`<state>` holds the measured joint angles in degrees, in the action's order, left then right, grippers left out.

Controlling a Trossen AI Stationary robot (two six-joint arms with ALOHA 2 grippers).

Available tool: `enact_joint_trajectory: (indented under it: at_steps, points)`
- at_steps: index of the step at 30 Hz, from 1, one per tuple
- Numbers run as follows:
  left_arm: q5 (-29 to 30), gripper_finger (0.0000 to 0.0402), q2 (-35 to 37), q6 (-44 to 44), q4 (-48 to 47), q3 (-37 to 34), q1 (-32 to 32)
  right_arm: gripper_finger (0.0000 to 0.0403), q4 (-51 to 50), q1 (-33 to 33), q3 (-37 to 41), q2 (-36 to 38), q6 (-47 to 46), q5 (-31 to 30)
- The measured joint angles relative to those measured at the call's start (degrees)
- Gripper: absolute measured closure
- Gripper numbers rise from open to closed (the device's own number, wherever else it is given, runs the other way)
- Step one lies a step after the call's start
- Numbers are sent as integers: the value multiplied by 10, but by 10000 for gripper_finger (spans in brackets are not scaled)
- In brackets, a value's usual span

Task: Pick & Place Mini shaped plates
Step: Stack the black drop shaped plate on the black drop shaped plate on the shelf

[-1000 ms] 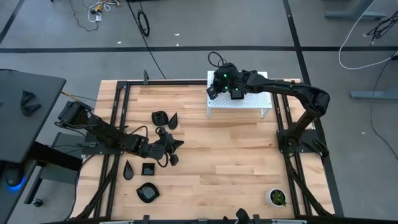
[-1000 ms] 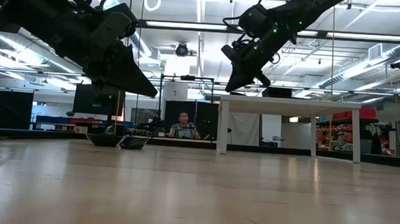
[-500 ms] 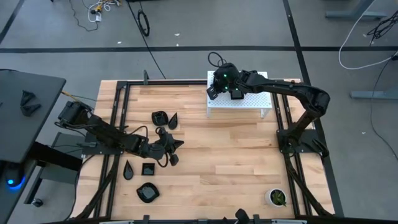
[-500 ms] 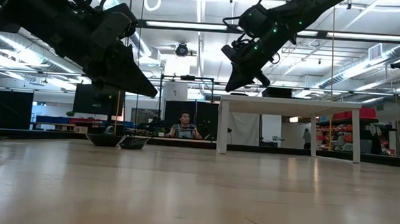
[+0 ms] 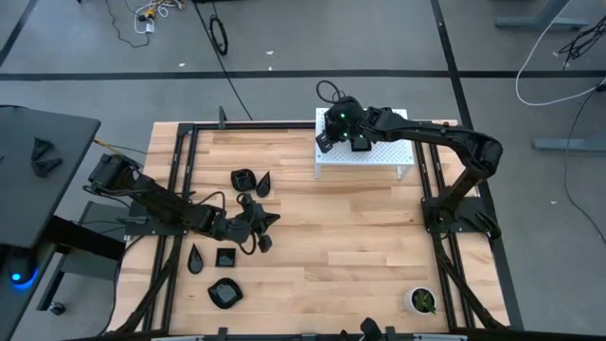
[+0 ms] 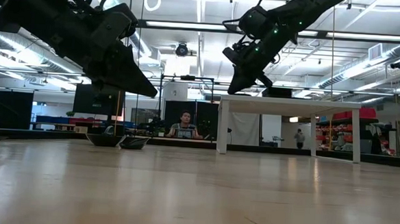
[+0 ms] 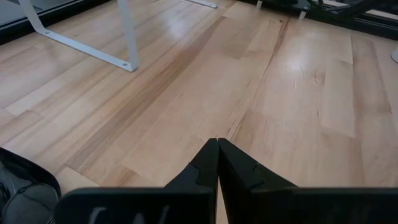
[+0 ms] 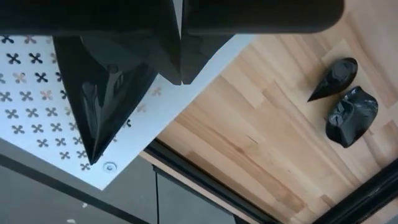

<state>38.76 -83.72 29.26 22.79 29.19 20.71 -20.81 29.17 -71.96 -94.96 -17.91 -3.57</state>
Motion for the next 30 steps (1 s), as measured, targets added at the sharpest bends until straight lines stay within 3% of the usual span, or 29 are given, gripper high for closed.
enact_joint_trajectory:
  at_steps: [9,14,18,30]
  points:
    - [0,388,0,0,0,0,0,397,7,0,0,34,26,-32]
    - [0,388,0,0,-1,0,0,399,-48,4,0,61,2,-65]
    - [0,388,0,0,-1,0,0,398,-103,9,0,54,-15,-53]
    - [1,388,0,0,0,0,0,397,-59,8,0,20,-13,-2]
